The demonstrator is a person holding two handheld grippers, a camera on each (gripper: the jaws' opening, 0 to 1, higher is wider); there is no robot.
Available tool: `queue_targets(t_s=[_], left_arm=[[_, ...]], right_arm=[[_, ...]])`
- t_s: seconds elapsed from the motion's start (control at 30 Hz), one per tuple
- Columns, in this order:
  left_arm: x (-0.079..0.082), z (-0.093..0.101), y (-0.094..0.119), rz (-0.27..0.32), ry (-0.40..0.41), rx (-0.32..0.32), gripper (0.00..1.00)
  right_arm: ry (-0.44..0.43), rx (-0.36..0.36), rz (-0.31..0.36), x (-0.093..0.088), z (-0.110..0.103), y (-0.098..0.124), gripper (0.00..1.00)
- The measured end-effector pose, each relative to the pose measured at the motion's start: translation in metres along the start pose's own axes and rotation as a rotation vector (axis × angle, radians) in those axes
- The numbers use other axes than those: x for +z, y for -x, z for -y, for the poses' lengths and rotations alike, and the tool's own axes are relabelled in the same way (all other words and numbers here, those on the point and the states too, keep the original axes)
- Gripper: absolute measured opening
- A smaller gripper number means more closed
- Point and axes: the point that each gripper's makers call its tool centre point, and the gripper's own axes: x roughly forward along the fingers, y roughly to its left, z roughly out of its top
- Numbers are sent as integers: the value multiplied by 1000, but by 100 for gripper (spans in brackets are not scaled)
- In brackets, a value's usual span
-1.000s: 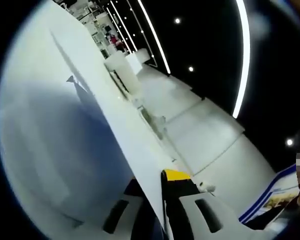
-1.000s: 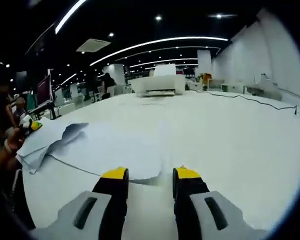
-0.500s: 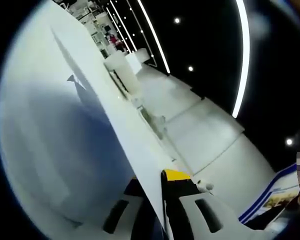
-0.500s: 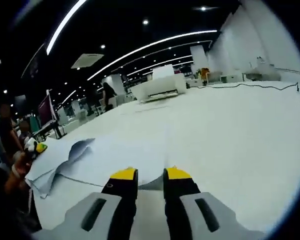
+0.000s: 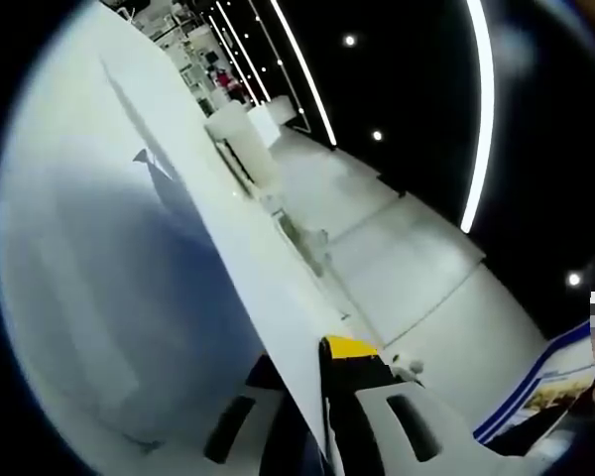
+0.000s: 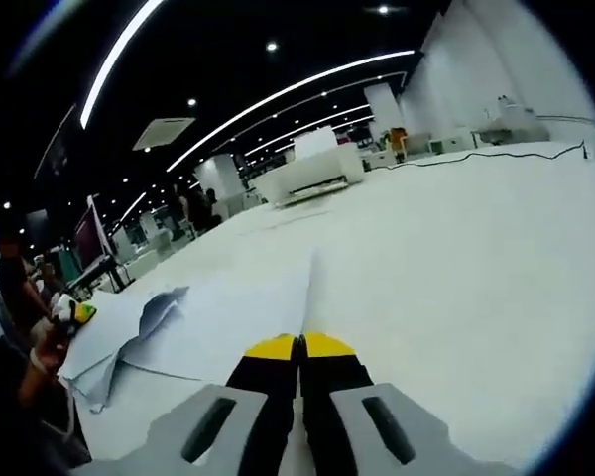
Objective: Organize the stack of printing papers by aligning and flattening the scattered papers on the table
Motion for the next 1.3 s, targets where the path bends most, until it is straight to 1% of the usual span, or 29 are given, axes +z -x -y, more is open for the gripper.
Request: queue_targets(t_s=[0.1,0.13,0.2,0.3,0.4,0.53,0.57,0.6,0.7,0.73,0.77,0.83,0.87,0.9,0.93,1.03,1.1,1.13,1.2,1.3], left_arm=[[0,0,0,-2,2,0,7],[0,-1,0,-2,3,0,7],[0,-1,0,-2,4,1,7],[-1,0,0,-3,3,2,7],[0,-1,-1,-3,3,2,7],[-1,-1,-1,-5,3,3,7],[0,-1,-1,-6,4,2,7],[0,-2,-1,-7,4,3,7],[-1,-1,-1,-9,7,2,7],[-2,-1,-1,-10,8,1,7],[-2,-1,-1,-10,8,1,7],[-2,-1,-1,-10,8,4,7],[-2,-1,-1,-10,8,4,7],[-3,-1,-1,-10,8,5,7],[-3,-1,-1,-10,8,5,7],[-4,0,0,-11,9,7,7],[-4,0,0,-10,10,7,7],[-5,0,0,-11,12,7,7],[-5,0,0,-12,12,7,7],[-5,1,0,-12,14,4,7]], right_arm=[[43,-5,34,15,1,6,0],[54,-17,64,27,3,10,0],[66,-25,102,43,4,17,0],[81,-18,126,57,1,23,0],[110,-26,139,66,2,27,0],[192,-65,166,87,9,33,0],[209,-72,170,93,8,34,0],[246,-85,185,103,9,37,0],[385,-125,245,141,-3,50,0],[420,-125,267,153,-10,54,0],[431,-125,274,156,-13,55,0],[512,-110,318,179,-34,61,0],[540,-95,331,185,-46,62,0],[565,-84,336,187,-54,62,0],[621,-72,340,189,-69,61,0],[746,-41,340,184,-105,54,0],[744,-33,340,185,-112,52,0],[729,-3,341,188,-120,49,0],[722,16,355,195,-127,47,0],[712,81,363,192,-147,42,0]])
